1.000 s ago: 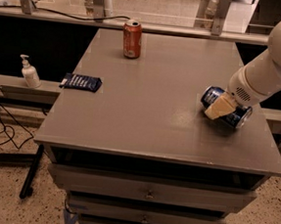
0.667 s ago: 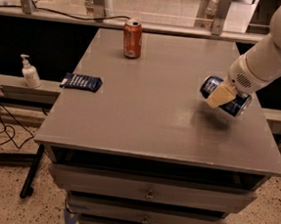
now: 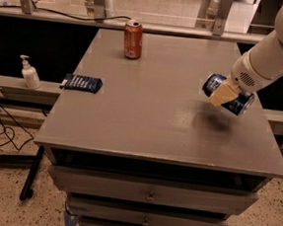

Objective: Move pepsi can near coke can

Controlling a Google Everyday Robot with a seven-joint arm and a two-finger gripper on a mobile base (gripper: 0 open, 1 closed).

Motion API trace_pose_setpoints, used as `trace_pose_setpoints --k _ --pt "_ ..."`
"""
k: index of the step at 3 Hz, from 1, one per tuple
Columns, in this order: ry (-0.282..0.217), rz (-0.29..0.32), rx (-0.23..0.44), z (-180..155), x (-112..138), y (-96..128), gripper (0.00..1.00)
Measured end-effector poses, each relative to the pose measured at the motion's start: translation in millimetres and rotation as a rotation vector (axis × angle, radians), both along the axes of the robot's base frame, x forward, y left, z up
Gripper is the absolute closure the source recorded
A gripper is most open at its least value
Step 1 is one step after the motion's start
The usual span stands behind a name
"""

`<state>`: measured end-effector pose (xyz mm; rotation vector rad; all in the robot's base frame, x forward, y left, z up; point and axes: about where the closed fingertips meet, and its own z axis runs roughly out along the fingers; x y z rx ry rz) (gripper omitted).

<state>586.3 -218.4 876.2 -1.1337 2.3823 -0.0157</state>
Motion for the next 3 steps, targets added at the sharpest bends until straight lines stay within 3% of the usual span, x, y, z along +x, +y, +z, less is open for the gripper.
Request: trace_pose_setpoints --k 1,2,3 --pt "-0.057 0.000 0.040 7 24 6 1.00" --pt "-0.133 0.030 0.066 17 65 17 1.00" --pt "-0.228 0.097 0.120 33 103 42 1.00"
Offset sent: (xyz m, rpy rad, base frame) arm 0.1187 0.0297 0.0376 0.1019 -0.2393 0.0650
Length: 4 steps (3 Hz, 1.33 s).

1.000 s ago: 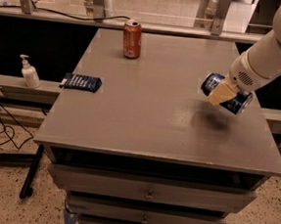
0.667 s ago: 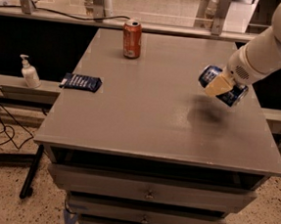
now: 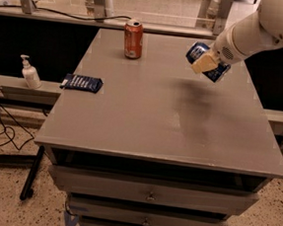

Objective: Move pepsi can near coke can

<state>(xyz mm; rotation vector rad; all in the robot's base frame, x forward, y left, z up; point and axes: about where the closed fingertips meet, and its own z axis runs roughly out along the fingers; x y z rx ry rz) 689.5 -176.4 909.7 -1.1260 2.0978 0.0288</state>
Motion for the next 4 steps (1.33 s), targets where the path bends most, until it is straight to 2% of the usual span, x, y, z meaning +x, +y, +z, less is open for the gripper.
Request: trace_pose_setpoints --k 1,2,3,4 --pt "-0.079 0.124 0.002 12 27 39 1.00" --pt "-0.138 0.217 0.016 18 48 72 1.00" --pt "-0.165 0.267 0.038 14 66 95 1.00" --pt "-0.179 0.277 0.097 11 82 110 1.00"
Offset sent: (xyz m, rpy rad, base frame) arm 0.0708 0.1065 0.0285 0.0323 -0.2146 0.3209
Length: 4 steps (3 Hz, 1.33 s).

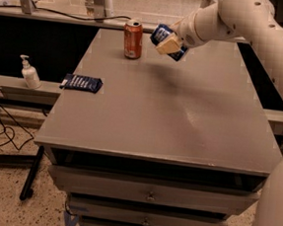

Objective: Move pepsi can near coke can

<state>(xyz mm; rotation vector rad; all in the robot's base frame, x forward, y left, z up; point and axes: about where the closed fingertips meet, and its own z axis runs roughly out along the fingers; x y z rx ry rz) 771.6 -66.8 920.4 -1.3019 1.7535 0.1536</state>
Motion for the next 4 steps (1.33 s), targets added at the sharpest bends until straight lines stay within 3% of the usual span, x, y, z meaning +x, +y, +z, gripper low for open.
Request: trace_pose_setpoints --k 1,4 --pt "-0.008 0.029 -0.033 -11 7 13 1.00" --pt "-0.008 0.200 -0.256 -44 -3 44 1.00"
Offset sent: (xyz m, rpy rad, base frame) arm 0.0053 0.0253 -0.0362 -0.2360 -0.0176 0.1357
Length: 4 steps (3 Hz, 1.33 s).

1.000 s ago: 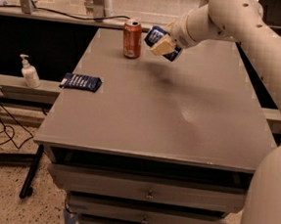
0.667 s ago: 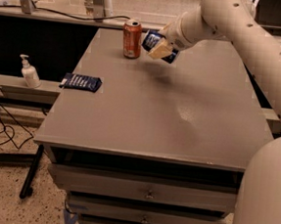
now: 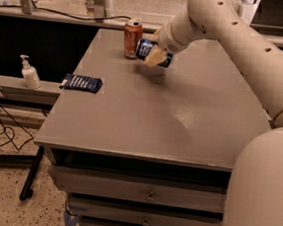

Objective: Move pepsi can near coke can

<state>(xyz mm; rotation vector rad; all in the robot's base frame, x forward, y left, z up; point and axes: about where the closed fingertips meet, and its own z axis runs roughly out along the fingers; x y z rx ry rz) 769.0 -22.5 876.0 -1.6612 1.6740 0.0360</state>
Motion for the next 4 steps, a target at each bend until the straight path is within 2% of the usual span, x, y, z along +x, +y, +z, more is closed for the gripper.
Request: trace_pose_setpoints --k 1,2,4 --pt "0.007 0.029 -0.022 -1 -1 9 1.00" --pt "0.013 0.052 -0.040 -1 -1 18 0.84" --pt "0.024 0.074 -0.055 -4 -1 28 0.37"
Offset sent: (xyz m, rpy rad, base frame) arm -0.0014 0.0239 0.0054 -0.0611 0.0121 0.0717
